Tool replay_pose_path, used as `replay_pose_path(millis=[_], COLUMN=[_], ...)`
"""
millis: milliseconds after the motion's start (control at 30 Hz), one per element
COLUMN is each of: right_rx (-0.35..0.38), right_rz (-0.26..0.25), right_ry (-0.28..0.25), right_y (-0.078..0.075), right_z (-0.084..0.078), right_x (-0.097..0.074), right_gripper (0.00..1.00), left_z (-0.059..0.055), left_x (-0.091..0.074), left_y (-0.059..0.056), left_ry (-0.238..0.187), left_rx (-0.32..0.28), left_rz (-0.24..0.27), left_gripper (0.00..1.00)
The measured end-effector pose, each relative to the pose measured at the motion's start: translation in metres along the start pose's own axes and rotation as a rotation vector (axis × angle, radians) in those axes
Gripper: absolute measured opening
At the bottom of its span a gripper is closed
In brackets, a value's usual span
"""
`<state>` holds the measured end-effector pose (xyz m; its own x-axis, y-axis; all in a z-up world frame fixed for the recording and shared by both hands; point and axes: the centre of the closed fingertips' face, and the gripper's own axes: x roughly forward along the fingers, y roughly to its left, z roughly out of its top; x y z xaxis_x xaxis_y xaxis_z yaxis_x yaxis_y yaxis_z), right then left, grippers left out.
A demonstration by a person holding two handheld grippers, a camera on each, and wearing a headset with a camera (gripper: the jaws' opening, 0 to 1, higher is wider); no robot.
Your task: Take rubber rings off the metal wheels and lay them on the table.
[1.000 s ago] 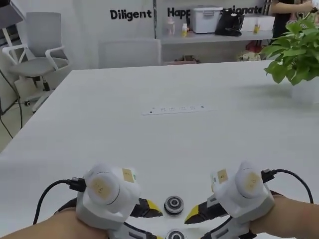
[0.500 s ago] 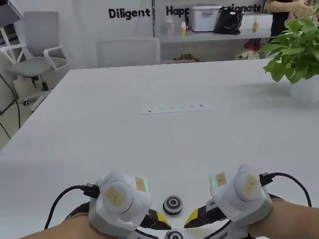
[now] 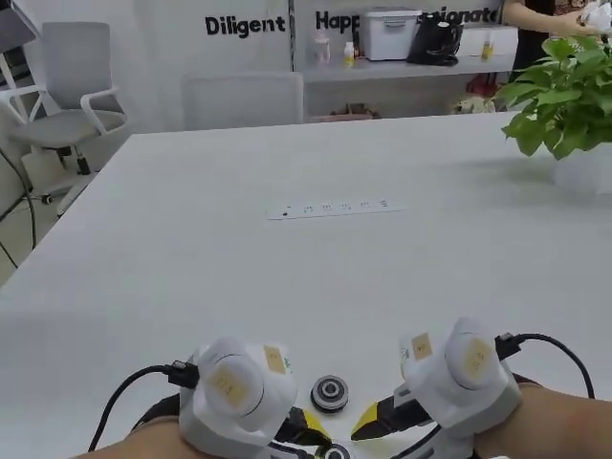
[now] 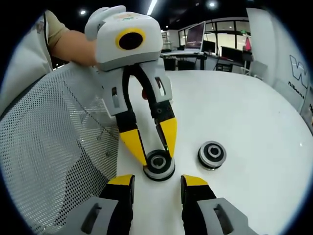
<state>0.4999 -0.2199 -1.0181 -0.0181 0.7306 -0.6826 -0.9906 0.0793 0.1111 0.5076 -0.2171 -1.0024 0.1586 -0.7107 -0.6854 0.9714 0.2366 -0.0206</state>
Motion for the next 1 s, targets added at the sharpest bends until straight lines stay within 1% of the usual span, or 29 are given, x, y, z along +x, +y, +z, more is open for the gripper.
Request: replay_pose_path(millis=[67, 100, 167, 200, 233, 267, 400, 533, 700, 867, 933, 1000], right_rx=[-0.001, 0.0, 0.005, 0.007, 0.009, 0.011, 0.018, 0.01, 0.031, 0.022, 0.027, 0.035], right_rz=[-0.003, -0.005, -0.01, -0.012, -0.013, -0.015, -0.013, -0.023, -0.039, -0.043, -0.046, -0.044], right_ry=[-0.006, -0.011, -0.023, -0.026, -0.028, -0.03, -0.034, -0.035, -0.057, -0.032, -0.034, -0.037], right_y=[0.0, 0.0, -0.001, -0.001, -0.001, -0.001, 0.0, 0.0, -0.002, -0.003, -0.004, -0.004], right_z=[0.001, 0.002, 0.004, 0.005, 0.005, 0.005, 0.005, 0.006, 0.011, 0.004, 0.004, 0.004], right_x=[0.0, 0.001, 0.001, 0.001, 0.002, 0.002, 0.004, 0.007, 0.011, 0.013, 0.011, 0.009], right_gripper=[0.36, 0.36, 0.36, 0.36, 0.36, 0.36, 0.35, 0.35, 0.33, 0.29, 0.26, 0.26], left_z=[0.0, 0.0, 0.0, -0.004, -0.001, 0.0, -0.001, -0.001, 0.0, 0.0, 0.0, 0.0], left_x=[0.0, 0.0, 0.001, 0.001, 0.003, 0.003, 0.002, 0.003, 0.004, 0.005, 0.004, 0.005], left_y=[0.0, 0.0, -0.002, -0.004, -0.002, -0.002, 0.0, 0.001, 0.002, 0.002, 0.002, 0.002], left_ry=[-0.002, -0.003, -0.002, 0.022, 0.011, 0.011, 0.005, -0.004, -0.008, -0.01, -0.012, -0.014], left_rx=[0.01, 0.005, 0.025, 0.021, 0.038, 0.045, 0.033, 0.025, 0.019, 0.016, 0.013, 0.012], left_rz=[0.012, 0.016, 0.017, 0.01, 0.023, 0.024, 0.034, 0.046, 0.06, 0.072, 0.073, 0.074], left_gripper=[0.17, 0.17, 0.15, 0.15, 0.15, 0.15, 0.14, 0.14, 0.14, 0.13, 0.13, 0.13])
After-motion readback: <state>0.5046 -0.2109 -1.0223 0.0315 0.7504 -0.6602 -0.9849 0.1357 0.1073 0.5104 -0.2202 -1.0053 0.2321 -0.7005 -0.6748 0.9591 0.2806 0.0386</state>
